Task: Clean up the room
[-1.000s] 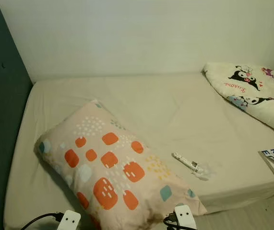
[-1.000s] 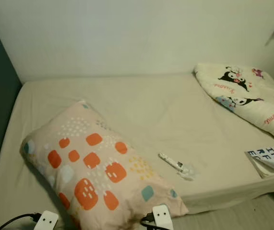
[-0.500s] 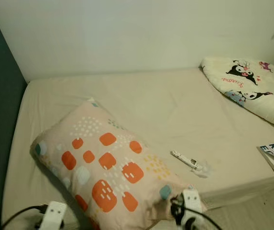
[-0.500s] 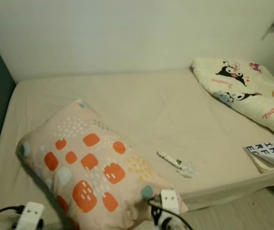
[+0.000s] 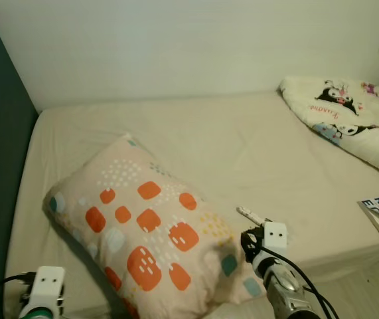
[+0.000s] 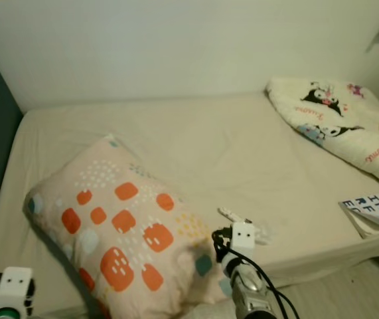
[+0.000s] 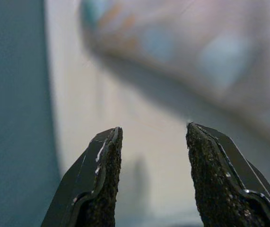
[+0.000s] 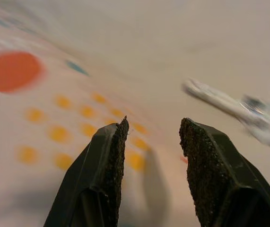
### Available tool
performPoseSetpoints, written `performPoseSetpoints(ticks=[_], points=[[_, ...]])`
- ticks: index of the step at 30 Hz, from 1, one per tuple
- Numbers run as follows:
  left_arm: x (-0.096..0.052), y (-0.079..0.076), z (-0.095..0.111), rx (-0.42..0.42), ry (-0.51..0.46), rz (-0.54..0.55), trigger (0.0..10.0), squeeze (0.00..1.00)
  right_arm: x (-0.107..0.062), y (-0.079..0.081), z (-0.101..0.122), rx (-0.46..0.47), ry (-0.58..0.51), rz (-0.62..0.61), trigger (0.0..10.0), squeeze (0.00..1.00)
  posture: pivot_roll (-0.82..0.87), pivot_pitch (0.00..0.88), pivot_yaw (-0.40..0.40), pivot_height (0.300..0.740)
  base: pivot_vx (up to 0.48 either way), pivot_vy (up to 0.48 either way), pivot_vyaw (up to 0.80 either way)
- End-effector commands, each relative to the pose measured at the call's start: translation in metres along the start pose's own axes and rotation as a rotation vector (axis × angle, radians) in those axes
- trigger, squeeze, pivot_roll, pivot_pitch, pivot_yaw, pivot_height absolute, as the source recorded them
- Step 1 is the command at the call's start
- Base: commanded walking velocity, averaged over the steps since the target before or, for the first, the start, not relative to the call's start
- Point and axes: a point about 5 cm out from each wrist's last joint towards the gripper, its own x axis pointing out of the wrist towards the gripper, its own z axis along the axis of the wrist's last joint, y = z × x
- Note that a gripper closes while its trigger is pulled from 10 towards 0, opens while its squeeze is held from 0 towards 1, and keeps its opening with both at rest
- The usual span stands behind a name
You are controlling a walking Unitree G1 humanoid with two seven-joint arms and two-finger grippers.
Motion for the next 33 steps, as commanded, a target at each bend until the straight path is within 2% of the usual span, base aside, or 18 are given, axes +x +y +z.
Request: performPoseSetpoints(ticks=[1, 2, 7, 14, 17, 19, 22, 25, 26, 27, 29, 31, 32, 33], points=[[-0.003, -0.007, 0.0, 0.032, -0.02, -0.063, 10.0, 0.0, -0.001, 0.0, -0.002, 0.016, -0.001, -0.009, 10.0, 0.0, 0.08, 0.066, -0.004, 0.66, 0.0, 0.0, 0.0], [-0.003, -0.016, 0.008, 0.044, -0.057, -0.121, 10.0, 0.0, 0.001, 0.005, 0.001, 0.023, -0.014, 0.003, 10.0, 0.0, 0.08, 0.069, -0.004, 0.655, 0.0, 0.0, 0.0], [-0.003, -0.027, 0.018, 0.053, -0.087, -0.193, 10.0, 0.0, 0.003, 0.015, 0.004, 0.033, -0.029, 0.024, 10.0, 0.0, 0.08, 0.075, -0.001, 0.64, 0.0, 0.0, 0.0], [-0.005, -0.028, 0.017, 0.048, -0.077, -0.204, 10.0, 0.0, 0.002, 0.017, 0.002, 0.037, -0.034, 0.03, 10.0, 0.0, 0.08, 0.083, 0.0, 0.625, 0.0, 0.0, 0.0], [-0.007, -0.026, 0.017, 0.054, -0.079, -0.181, 10.0, 0.0, 0.001, 0.017, 0.002, 0.039, -0.041, 0.03, 10.0, 0.0, 0.08, 0.089, -0.005, 0.615, 0.0, 0.0, 0.0], [-0.008, -0.018, 0.018, 0.089, -0.096, -0.122, 10.0, 0.0, 0.001, 0.016, 0.003, 0.04, -0.051, 0.029, 10.0, 0.0, 0.08, 0.094, -0.009, 0.615, 0.0, 0.0, 0.0], [-0.008, -0.013, 0.019, 0.111, -0.103, -0.089, 10.0, 0.0, 0.001, 0.016, 0.004, 0.042, -0.059, 0.034, 10.0, 0.0, 0.08, 0.098, -0.014, 0.615, 0.0, 0.0, 0.0], [-0.008, -0.015, 0.024, 0.192, -0.148, -0.165, 10.0, 0.0, 0.001, 0.018, 0.011, 0.033, -0.105, 0.077, 10.0, 0.0, 0.09, 0.112, -0.027, 0.615, 0.0, 0.0, 0.0], [-0.008, -0.015, 0.024, 0.192, -0.148, -0.165, 10.0, 0.0, 0.001, 0.018, 0.011, 0.033, -0.105, 0.077, 10.0, 0.0, 0.09, 0.112, -0.027, 0.615, 0.0, 0.0, 0.0], [-0.007, -0.018, 0.027, 0.209, -0.159, -0.22, 10.0, 0.0, 0.001, 0.02, 0.013, 0.024, -0.119, 0.093, 10.0, 0.0, 0.09, 0.116, -0.03, 0.615, 0.0, 0.0, 0.0], [-0.005, -0.02, 0.031, 0.196, -0.152, -0.255, 10.0, 0.0, 0.002, 0.023, 0.017, 0.017, -0.138, 0.109, 10.0, 0.0, 0.09, 0.126, -0.032, 0.615, 0.0, 0.0, 0.0], [0.002, -0.02, 0.039, 0.119, -0.123, -0.292, 10.0, 0.0, 0.004, 0.028, 0.024, 0.005, -0.166, 0.137, 10.0, 0.0, 0.09, 0.14, -0.035, 0.615, 0.0, 0.0, 0.0], [0.002, -0.02, 0.039, 0.119, -0.123, -0.292, 10.0, 0.0, 0.004, 0.028, 0.024, 0.005, -0.166, 0.137, 10.0, 0.0, 0.09, 0.14, -0.035, 0.615, 0.0, 0.0, 0.0], [0.007, -0.019, 0.044, 0.053, -0.1, -0.296, 10.0, 0.0, 0.006, 0.032, 0.027, -0.007, -0.173, 0.155, 10.0, 0.0, 0.09, 0.154, -0.037, 0.615, 0.0, 0.0, 0.0]])
